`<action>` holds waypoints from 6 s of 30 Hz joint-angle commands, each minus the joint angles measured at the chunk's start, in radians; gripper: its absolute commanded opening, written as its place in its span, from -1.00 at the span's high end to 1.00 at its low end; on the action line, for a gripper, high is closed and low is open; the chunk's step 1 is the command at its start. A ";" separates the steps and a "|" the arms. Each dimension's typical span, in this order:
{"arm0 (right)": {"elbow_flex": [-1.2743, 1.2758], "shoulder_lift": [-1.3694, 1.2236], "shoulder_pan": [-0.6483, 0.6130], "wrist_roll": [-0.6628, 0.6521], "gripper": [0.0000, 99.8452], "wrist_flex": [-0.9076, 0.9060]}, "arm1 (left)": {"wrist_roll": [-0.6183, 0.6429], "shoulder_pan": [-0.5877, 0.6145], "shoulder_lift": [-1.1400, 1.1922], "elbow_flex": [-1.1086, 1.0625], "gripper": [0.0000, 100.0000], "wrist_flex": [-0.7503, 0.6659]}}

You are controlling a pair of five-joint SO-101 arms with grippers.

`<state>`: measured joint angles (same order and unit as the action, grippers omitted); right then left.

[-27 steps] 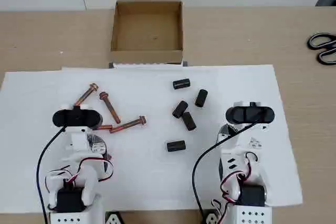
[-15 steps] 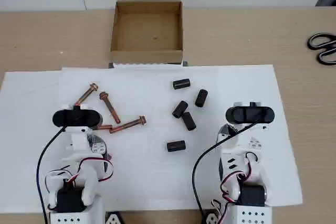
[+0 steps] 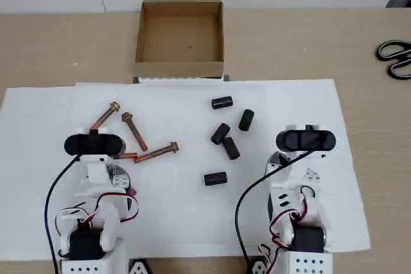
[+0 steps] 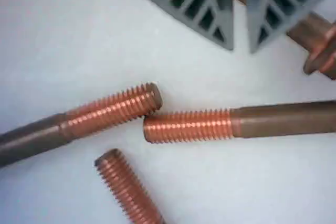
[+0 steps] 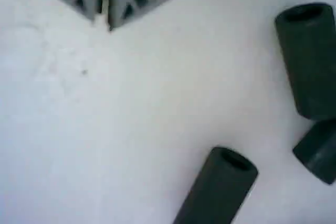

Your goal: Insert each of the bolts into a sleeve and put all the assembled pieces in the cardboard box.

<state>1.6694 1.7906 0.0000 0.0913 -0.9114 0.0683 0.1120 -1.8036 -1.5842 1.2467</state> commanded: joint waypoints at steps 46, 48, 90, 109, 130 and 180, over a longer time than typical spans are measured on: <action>0.014 0.015 0.007 -0.012 0.99 -0.005 | -0.008 -0.049 -0.008 0.008 0.98 -0.052; 0.014 0.015 0.007 -0.012 0.99 -0.005 | -0.008 -0.011 -0.008 0.027 0.98 -0.100; -0.763 -0.518 0.013 -0.170 0.99 -0.257 | -0.143 0.052 1.421 1.374 0.99 0.373; -1.815 -1.839 -0.266 0.057 0.92 -0.650 | -0.083 0.052 1.765 1.395 0.98 0.199; -2.120 -2.201 -0.288 0.226 0.83 -0.702 | -0.057 0.052 1.821 1.391 0.98 0.173; -2.127 -2.046 -0.194 0.006 1.00 -0.769 | -0.137 -0.020 1.824 1.481 0.98 0.241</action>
<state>-0.4173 -0.3790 -0.2286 0.1496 -1.6494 -0.0529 0.0997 0.0222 -0.1818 1.4630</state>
